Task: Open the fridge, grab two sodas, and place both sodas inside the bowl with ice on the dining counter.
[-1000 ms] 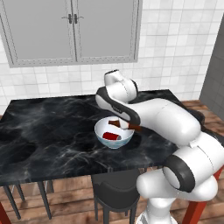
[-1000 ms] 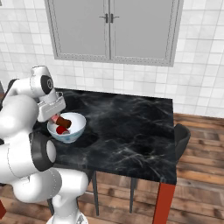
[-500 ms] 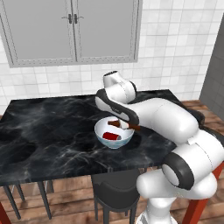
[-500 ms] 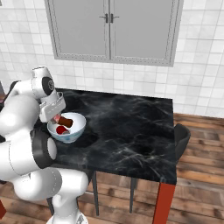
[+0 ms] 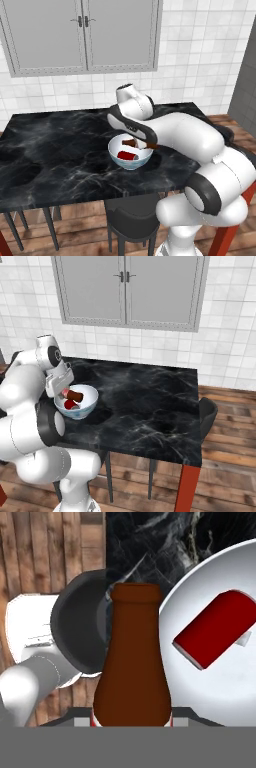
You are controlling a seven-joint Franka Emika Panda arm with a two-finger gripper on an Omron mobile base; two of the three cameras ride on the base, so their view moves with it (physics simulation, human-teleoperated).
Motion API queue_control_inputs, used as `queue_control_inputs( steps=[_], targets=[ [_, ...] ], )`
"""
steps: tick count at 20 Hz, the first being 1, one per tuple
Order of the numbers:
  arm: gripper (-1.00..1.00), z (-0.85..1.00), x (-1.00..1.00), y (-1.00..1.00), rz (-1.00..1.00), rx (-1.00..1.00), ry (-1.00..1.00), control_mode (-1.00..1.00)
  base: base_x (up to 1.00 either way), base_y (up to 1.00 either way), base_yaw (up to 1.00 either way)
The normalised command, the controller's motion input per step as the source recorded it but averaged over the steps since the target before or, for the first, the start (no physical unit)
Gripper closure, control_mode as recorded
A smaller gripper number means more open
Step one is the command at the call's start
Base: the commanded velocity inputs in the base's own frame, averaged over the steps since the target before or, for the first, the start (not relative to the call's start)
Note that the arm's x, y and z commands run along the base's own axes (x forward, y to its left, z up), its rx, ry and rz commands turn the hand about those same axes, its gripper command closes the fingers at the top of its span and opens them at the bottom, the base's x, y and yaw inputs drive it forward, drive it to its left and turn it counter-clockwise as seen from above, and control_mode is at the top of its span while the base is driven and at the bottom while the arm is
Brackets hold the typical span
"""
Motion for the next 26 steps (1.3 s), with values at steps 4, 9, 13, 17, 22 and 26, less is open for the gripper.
queue_control_inputs(
  steps=[4, 9, 13, 17, 22, 26],
  targets=[
    [1.00, -0.04, 0.06, 0.01, 0.05, 0.00, 0.00, -1.00, 0.00, 0.00, 0.00],
    [1.00, -0.01, 0.04, 0.00, 0.04, 0.00, 0.00, -1.00, 0.00, 0.00, 0.00],
    [1.00, -0.03, 0.07, 0.00, 0.03, 0.00, 0.00, -1.00, 0.00, 0.00, 0.00],
    [1.00, -0.05, 0.07, 0.00, 0.02, 0.00, 0.00, -1.00, 0.00, 0.00, 0.00],
    [1.00, -0.08, 0.08, 0.00, 0.02, 0.00, 0.00, -1.00, 0.00, 0.00, 0.00],
    [1.00, -0.11, 0.12, 0.00, 0.02, 0.00, 0.00, -1.00, 0.00, 0.00, 0.00]
  ],
)
